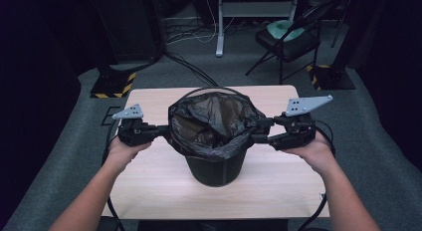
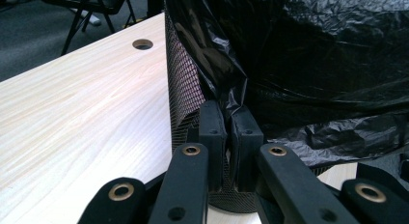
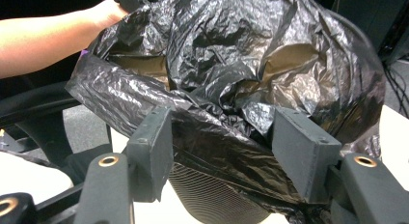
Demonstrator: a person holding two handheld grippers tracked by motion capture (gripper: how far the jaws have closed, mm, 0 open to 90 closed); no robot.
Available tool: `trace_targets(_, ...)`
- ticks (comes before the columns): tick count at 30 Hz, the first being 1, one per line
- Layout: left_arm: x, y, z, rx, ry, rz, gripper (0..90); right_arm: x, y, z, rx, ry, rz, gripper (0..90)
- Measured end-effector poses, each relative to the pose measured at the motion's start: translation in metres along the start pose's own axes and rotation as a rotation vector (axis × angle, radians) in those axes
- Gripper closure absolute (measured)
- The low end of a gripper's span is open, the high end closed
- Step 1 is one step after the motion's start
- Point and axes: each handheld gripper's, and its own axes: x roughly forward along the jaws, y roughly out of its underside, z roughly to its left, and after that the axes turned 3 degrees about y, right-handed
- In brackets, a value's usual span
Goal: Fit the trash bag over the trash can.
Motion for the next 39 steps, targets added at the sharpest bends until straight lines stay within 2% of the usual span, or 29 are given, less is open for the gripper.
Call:
trace_targets(10, 0.002, 0.0, 0.0, 0.001, -0.001, 0.01, 85.0, 0.002, 0.01, 0.005, -0.005, -0.019, 0.045, 43.4)
trace_targets(14, 0.003, 0.001, 0.001, -0.003, -0.005, 0.019, 85.0, 0.002, 0.016, 0.006, -0.012, -0.035, 0.061, 49.3)
trace_targets(17, 0.004, 0.001, 0.001, -0.003, -0.008, 0.021, 85.1, 0.005, 0.02, 0.007, -0.031, -0.047, 0.079, 58.0)
trace_targets(21, 0.005, 0.001, 0.002, -0.004, -0.011, 0.022, 85.1, 0.008, 0.026, 0.008, -0.053, -0.046, 0.092, 79.1)
trace_targets(23, 0.005, 0.001, 0.003, -0.006, -0.012, 0.021, 85.1, 0.01, 0.028, 0.008, -0.041, -0.039, 0.092, 86.4)
trace_targets(24, 0.005, 0.001, 0.003, -0.008, -0.012, 0.022, 85.1, 0.011, 0.029, 0.008, -0.053, -0.037, 0.089, 88.2)
trace_targets(29, 0.006, 0.002, 0.006, -0.014, -0.019, 0.023, 85.3, 0.016, 0.033, 0.008, -0.058, -0.017, 0.11, 89.6)
trace_targets(34, 0.008, 0.004, 0.007, -0.017, -0.015, 0.029, 85.3, 0.023, 0.04, 0.005, -0.049, -0.024, 0.153, 89.7)
trace_targets(36, 0.009, 0.006, 0.008, -0.024, -0.015, 0.027, 85.4, 0.026, 0.043, 0.005, -0.06, 0.002, 0.189, 89.7)
trace_targets(39, 0.009, 0.009, 0.012, -0.036, -0.027, 0.03, 85.6, 0.03, 0.049, 0.001, -0.051, 0.041, 0.224, 89.7)
